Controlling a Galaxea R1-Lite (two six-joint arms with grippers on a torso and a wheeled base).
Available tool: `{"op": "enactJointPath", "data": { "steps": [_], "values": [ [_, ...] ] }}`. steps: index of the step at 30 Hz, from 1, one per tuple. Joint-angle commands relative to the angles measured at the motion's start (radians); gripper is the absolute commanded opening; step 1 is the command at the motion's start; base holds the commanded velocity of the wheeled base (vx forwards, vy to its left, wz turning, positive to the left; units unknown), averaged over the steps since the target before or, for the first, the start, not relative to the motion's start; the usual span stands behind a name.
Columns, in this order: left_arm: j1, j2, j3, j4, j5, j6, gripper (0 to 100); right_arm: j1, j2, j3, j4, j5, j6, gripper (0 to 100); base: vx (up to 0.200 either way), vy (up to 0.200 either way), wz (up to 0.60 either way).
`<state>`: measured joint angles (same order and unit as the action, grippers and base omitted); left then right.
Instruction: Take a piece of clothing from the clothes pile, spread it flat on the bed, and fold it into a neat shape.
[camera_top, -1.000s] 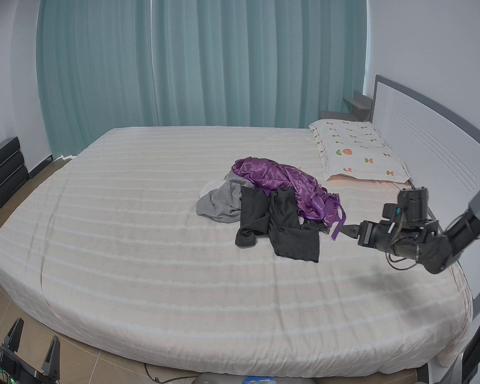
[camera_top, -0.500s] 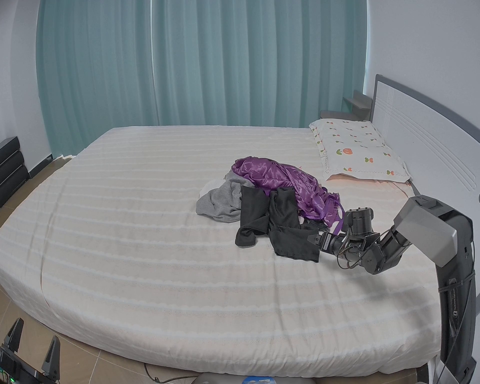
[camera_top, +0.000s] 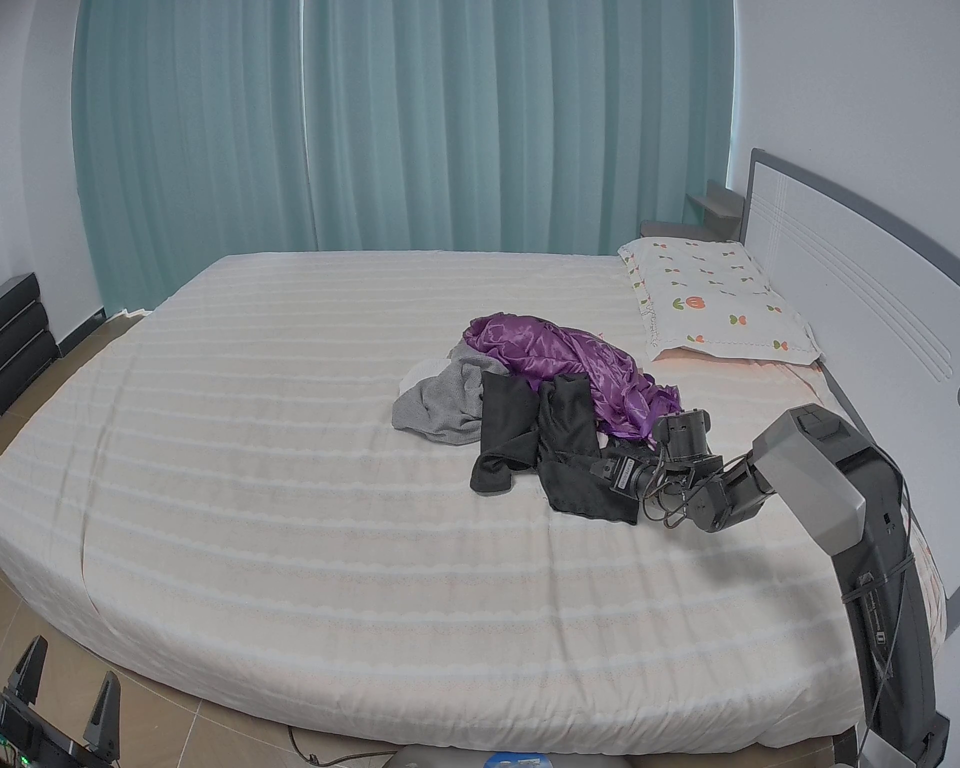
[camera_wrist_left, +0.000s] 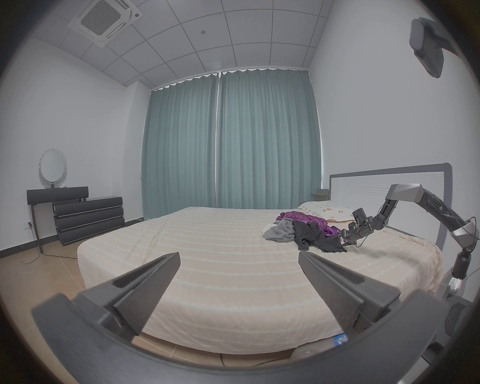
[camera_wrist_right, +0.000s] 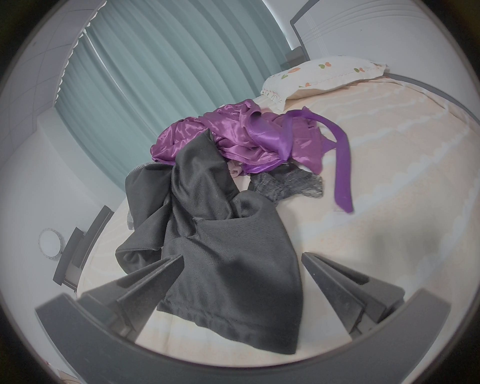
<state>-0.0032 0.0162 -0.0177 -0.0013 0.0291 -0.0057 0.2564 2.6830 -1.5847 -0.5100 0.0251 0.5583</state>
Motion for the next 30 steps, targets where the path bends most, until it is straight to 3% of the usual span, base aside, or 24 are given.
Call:
{"op": "enactJointPath", "data": {
  "steps": [1, 10, 11, 18, 30],
  "values": [
    [0.000, -0.016, 0.018, 0.000, 0.000, 0.000, 100, 0.034, 0.075, -0.072, 0.022, -0.017, -0.011, 100, 0.000, 0.000, 0.00],
    [0.000, -0.016, 0.018, 0.000, 0.000, 0.000, 100, 0.061, 0.101, -0.115, 0.028, -0.047, -0.003, 100, 0.000, 0.000, 0.00],
    [0.000, -0.016, 0.018, 0.000, 0.000, 0.000, 100, 0.064, 0.104, -0.123, 0.024, -0.050, 0.000, 0, 0.000, 0.000, 0.00],
    [0.000, -0.016, 0.018, 0.000, 0.002, 0.000, 100, 0.061, 0.054, -0.084, 0.019, -0.057, 0.012, 0, 0.000, 0.000, 0.00],
    [0.000, -0.016, 0.018, 0.000, 0.000, 0.000, 100, 0.072, -0.170, 0.293, -0.188, 0.041, 0.160, 0, 0.000, 0.000, 0.00]
  ]
}}
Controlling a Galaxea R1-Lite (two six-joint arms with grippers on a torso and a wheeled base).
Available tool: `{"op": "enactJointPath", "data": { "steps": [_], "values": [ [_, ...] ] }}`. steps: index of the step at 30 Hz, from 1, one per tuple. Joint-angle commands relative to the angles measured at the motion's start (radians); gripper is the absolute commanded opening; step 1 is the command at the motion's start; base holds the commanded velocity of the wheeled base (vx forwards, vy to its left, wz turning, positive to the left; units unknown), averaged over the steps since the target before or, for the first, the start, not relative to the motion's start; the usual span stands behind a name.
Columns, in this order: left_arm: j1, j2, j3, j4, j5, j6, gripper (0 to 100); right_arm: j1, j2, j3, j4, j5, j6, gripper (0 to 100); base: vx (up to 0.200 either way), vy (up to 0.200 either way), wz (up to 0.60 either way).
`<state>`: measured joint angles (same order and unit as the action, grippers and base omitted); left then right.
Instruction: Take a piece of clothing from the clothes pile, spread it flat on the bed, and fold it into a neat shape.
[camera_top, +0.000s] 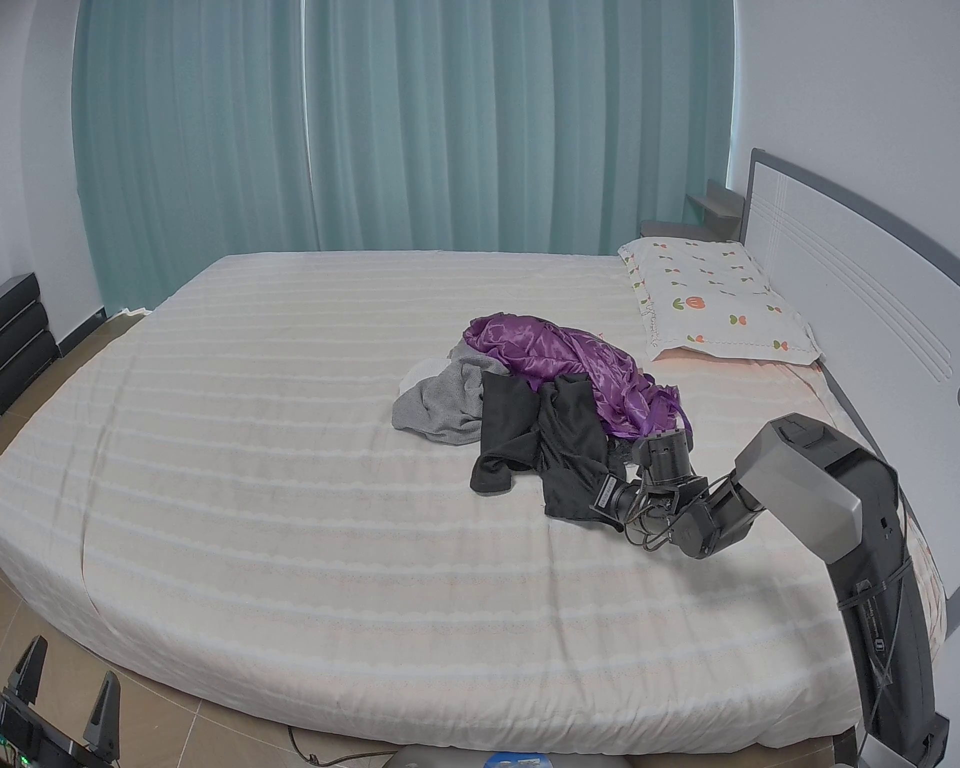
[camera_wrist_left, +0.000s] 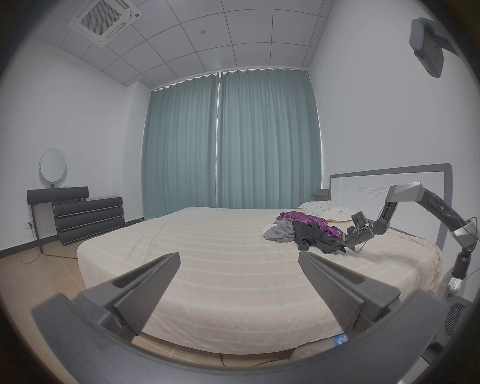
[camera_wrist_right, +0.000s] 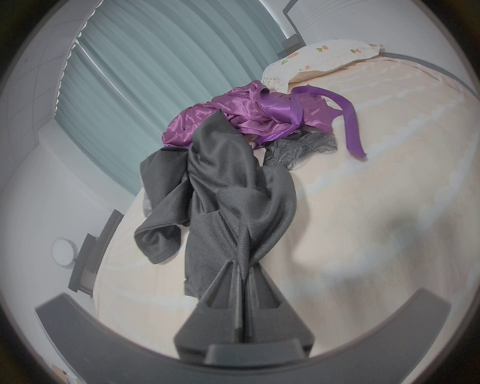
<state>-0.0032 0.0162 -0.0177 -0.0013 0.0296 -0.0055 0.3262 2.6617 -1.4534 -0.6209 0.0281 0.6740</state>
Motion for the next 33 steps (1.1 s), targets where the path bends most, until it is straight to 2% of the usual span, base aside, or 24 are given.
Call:
{"op": "enactJointPath", "data": {
  "steps": [1, 7, 14, 17, 25, 33],
  "values": [
    [0.000, -0.016, 0.018, 0.000, 0.001, -0.001, 100, 0.004, -0.200, 0.246, -0.125, 0.070, 0.065, 0, 0.000, 0.000, 0.00],
    [0.000, -0.016, 0.018, 0.000, 0.001, -0.001, 100, 0.042, -0.375, 0.493, -0.266, 0.095, 0.119, 0, 0.000, 0.000, 0.00],
    [0.000, -0.016, 0.018, 0.000, 0.000, -0.001, 100, 0.096, -0.583, 0.685, -0.327, 0.095, 0.128, 0, 0.000, 0.000, 0.00],
    [0.000, -0.016, 0.018, 0.000, 0.001, -0.001, 100, 0.137, -0.735, 0.798, -0.350, 0.095, 0.137, 0, 0.000, 0.000, 0.00],
    [0.000, -0.016, 0.018, 0.000, 0.001, -0.001, 100, 0.238, -1.008, 0.936, -0.350, 0.084, 0.130, 0, 0.000, 0.000, 0.00],
    [0.000, -0.016, 0.018, 0.000, 0.001, -0.001, 100, 0.297, -1.221, 0.998, -0.339, 0.092, 0.124, 0, 0.000, 0.000, 0.00]
  ]
}}
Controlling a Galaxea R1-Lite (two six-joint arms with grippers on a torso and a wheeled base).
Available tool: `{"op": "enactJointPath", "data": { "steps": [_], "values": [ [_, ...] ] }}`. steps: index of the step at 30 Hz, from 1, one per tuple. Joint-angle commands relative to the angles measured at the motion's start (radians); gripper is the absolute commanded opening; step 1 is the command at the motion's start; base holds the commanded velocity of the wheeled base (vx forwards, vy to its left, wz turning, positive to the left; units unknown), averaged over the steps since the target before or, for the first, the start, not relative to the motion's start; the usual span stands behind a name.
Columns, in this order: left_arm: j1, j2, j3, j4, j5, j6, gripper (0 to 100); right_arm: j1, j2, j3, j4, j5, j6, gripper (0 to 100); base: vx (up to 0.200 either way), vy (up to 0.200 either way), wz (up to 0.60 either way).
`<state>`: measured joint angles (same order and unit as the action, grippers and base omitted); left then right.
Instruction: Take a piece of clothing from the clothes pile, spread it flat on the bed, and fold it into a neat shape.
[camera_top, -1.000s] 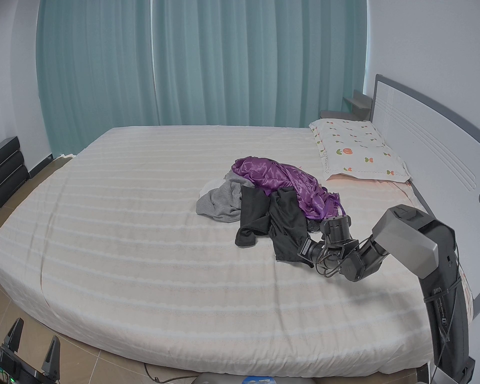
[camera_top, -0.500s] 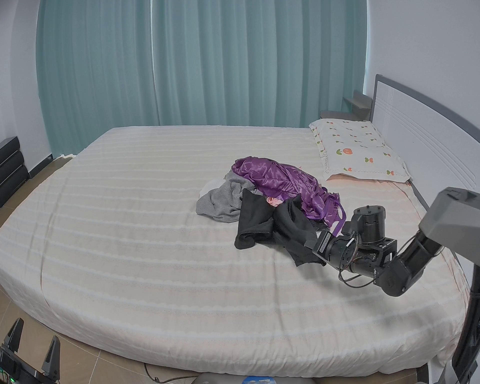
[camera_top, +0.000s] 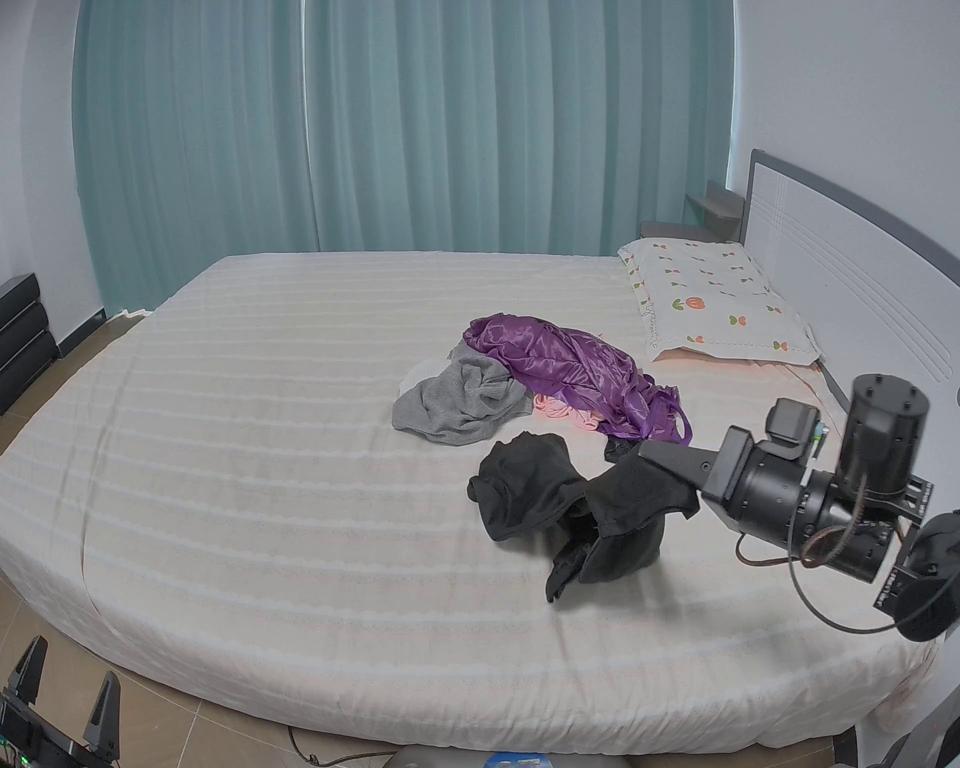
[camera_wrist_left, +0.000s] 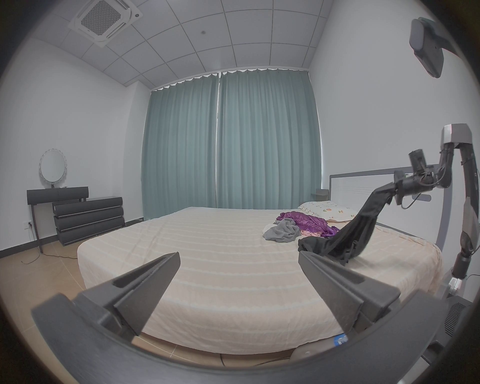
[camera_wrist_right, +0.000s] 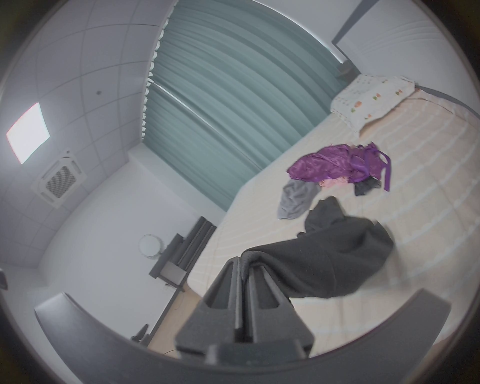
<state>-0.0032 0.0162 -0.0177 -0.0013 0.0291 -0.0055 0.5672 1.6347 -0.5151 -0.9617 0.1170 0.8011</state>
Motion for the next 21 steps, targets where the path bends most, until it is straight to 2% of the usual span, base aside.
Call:
{"op": "enactJointPath", "data": {
  "steps": [1, 21],
  "values": [
    [0.000, -0.016, 0.018, 0.000, 0.002, -0.001, 100, 0.065, -0.205, 0.061, 0.001, 0.003, -0.006, 0, 0.000, 0.000, 0.00],
    [0.000, -0.016, 0.018, -0.002, -0.006, 0.001, 100, 0.080, -0.245, 0.078, -0.003, 0.003, -0.026, 0, 0.000, 0.000, 0.00]
  ]
}}
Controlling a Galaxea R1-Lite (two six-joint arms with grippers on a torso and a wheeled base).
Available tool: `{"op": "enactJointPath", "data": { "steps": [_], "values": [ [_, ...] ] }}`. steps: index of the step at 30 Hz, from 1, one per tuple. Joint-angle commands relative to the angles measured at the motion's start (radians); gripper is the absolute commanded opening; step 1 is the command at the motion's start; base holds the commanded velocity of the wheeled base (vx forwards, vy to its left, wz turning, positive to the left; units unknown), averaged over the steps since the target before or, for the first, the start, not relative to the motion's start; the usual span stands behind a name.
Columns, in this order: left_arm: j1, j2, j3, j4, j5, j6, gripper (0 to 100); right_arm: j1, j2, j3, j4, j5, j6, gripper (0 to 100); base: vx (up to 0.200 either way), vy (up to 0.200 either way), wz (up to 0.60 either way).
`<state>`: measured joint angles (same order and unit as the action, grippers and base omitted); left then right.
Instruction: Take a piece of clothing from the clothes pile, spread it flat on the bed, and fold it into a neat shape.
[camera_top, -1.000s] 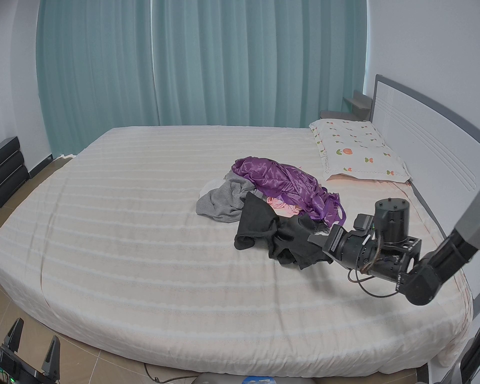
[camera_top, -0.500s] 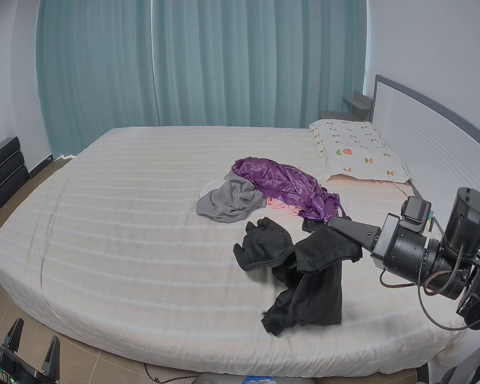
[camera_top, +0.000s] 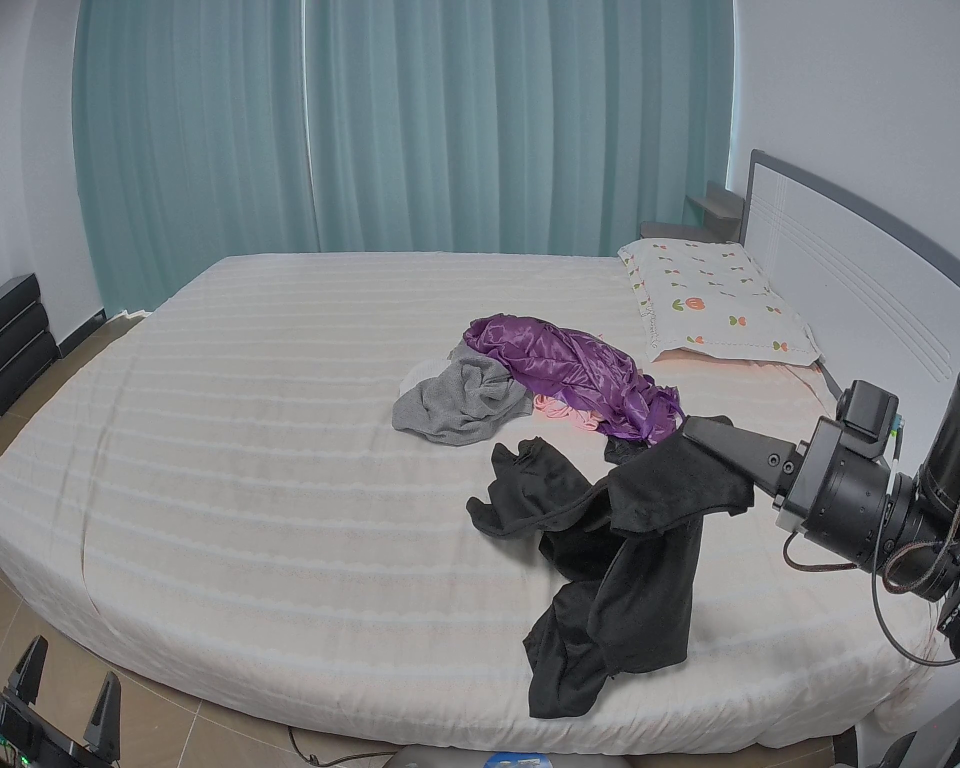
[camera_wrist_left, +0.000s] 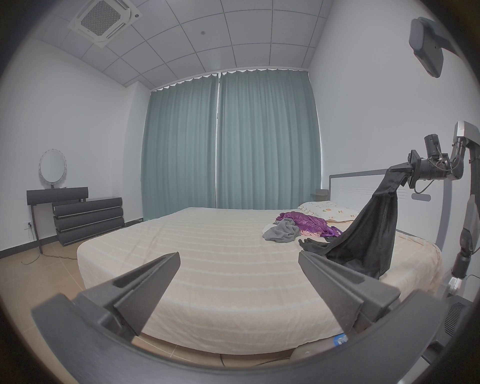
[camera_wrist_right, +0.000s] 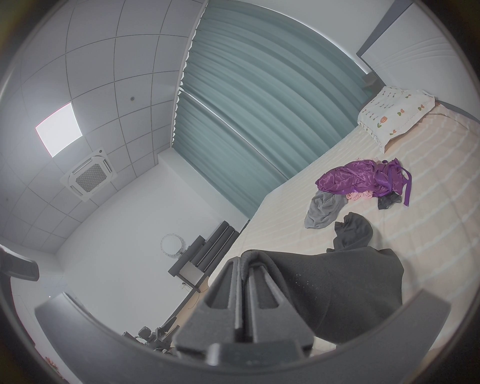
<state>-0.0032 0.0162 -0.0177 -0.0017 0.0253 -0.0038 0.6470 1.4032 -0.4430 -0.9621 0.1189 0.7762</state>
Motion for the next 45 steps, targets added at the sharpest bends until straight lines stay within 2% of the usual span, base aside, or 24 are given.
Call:
{"op": "enactJointPath", "data": {
  "steps": [1, 17, 19, 20, 21, 23, 25, 27, 30, 32, 34, 35, 37, 40, 43, 45],
  "values": [
    [0.000, -0.016, 0.018, -0.001, -0.002, 0.001, 100, 0.000, -0.021, 0.004, -0.003, 0.002, -0.005, 0, 0.000, 0.000, 0.00],
    [-0.001, -0.015, -0.010, -0.031, 0.001, -0.021, 100, -0.001, -0.018, 0.003, 0.000, 0.001, -0.005, 0, 0.000, 0.000, 0.00],
    [-0.021, 0.050, -0.197, -0.095, 0.001, -0.113, 100, -0.001, -0.020, 0.004, 0.000, 0.002, -0.005, 0, 0.000, 0.000, 0.00],
    [-0.021, 0.050, -0.197, -0.095, 0.001, -0.113, 100, -0.001, -0.020, 0.004, 0.000, 0.002, -0.005, 0, 0.000, 0.000, 0.00],
    [-0.038, 0.133, -0.269, -0.083, -0.007, -0.137, 100, -0.003, -0.010, 0.000, 0.000, 0.002, -0.005, 0, 0.000, 0.000, 0.00],
    [-0.041, 0.185, -0.263, -0.067, -0.030, -0.059, 100, -0.001, -0.004, 0.001, -0.006, 0.001, -0.006, 0, 0.000, 0.000, 0.00],
    [-0.044, 0.235, -0.225, -0.037, -0.048, -0.027, 100, -0.003, -0.003, 0.001, -0.006, 0.002, -0.005, 0, 0.000, 0.000, 0.00],
    [-0.043, 0.300, -0.202, -0.027, -0.058, -0.031, 100, -0.006, -0.003, 0.001, -0.006, 0.001, -0.006, 0, 0.000, 0.000, 0.00],
    [-0.044, 0.421, -0.226, -0.049, -0.073, -0.123, 100, -0.007, -0.007, 0.001, 0.000, 0.001, -0.006, 0, 0.000, 0.000, 0.00],
    [-0.046, 0.461, -0.235, -0.058, -0.094, -0.160, 100, -0.009, -0.007, 0.003, 0.000, 0.001, -0.006, 0, 0.000, 0.000, 0.00],
    [-0.047, 0.587, -0.231, -0.080, -0.166, -0.174, 100, -0.012, -0.003, 0.004, 0.000, 0.001, -0.006, 0, 0.000, 0.000, 0.00],
    [-0.047, 0.587, -0.231, -0.080, -0.166, -0.174, 100, -0.012, -0.003, 0.004, 0.000, 0.001, -0.006, 0, 0.000, 0.000, 0.00],
    [-0.070, 0.682, -0.229, -0.101, -0.265, -0.179, 100, -0.020, 0.000, 0.004, 0.002, 0.001, -0.006, 0, 0.000, 0.000, 0.00],
    [-0.104, 0.766, -0.232, -0.104, -0.360, -0.174, 100, -0.021, -0.001, 0.003, 0.002, 0.001, -0.006, 0, 0.000, 0.000, 0.00],
    [-0.127, 0.858, -0.242, -0.118, -0.389, -0.168, 100, -0.021, -0.001, 0.004, 0.003, 0.001, -0.006, 0, 0.000, 0.000, 0.00],
    [-0.184, 1.019, -0.255, -0.176, -0.378, -0.153, 100, -0.032, 0.002, 0.004, 0.003, 0.001, -0.006, 0, 0.000, 0.000, 0.00]
  ]
}}
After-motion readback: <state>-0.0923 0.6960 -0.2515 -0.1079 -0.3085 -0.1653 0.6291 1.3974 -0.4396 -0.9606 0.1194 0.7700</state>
